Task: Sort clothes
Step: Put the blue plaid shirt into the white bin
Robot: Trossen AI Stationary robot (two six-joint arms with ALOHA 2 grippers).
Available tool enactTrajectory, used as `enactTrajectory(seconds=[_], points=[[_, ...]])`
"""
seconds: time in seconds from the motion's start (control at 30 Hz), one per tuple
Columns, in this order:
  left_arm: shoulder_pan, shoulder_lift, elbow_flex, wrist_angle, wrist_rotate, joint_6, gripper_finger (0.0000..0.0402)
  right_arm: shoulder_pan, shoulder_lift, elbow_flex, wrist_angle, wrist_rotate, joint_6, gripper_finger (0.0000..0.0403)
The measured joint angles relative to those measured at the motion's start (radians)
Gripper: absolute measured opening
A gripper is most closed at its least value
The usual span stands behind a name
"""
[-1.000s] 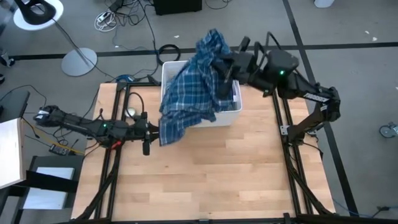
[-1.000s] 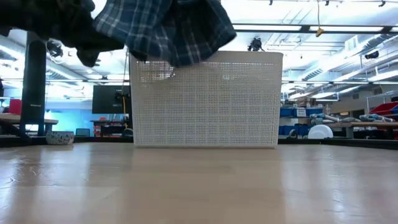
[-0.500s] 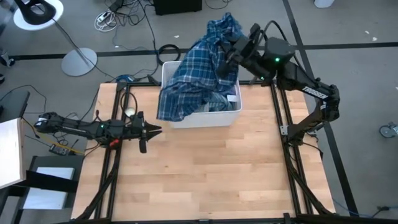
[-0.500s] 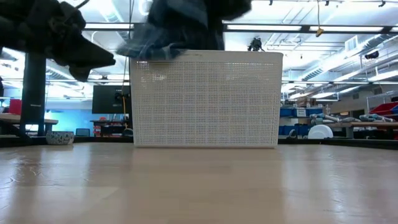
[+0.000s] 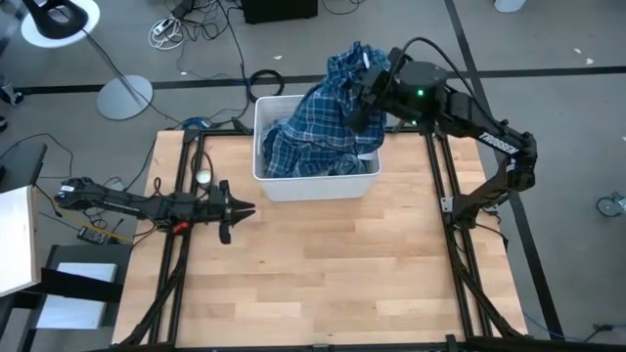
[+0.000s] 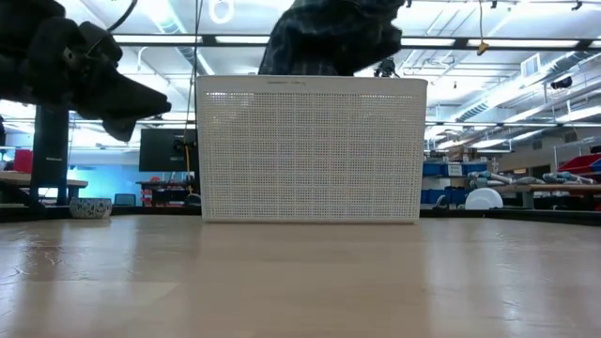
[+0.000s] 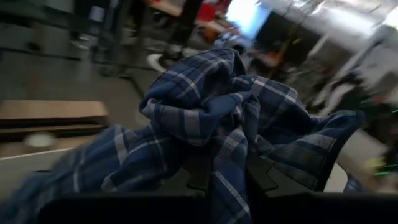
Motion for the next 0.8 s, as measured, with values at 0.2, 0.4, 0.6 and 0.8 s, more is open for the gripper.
enactTrajectory(seconds=[0.2, 0.4, 0.6, 0.8], points=[[0.001, -0.086, 0.021, -0.068, -0.001, 0.070, 0.0089, -0.080, 0.003, -0.004, -0.087, -0.121, 0.143, 0.0034], [0.001, -0.263, 0.046, -0.278, -0.023, 0.076, 0.0089, -0.110, 0.003, -0.053, -0.098, -0.202, 0.190, 0.0034], [0.001, -0.400, 0.048, -0.381, -0.025, 0.105, 0.0089, -0.114, 0.003, -0.125, -0.069, -0.260, 0.220, 0.0034], [0.000, -0.399, 0.048, -0.395, 0.025, 0.106, 0.0089, -0.116, 0.003, -0.223, 0.075, -0.353, 0.230, 0.0034]])
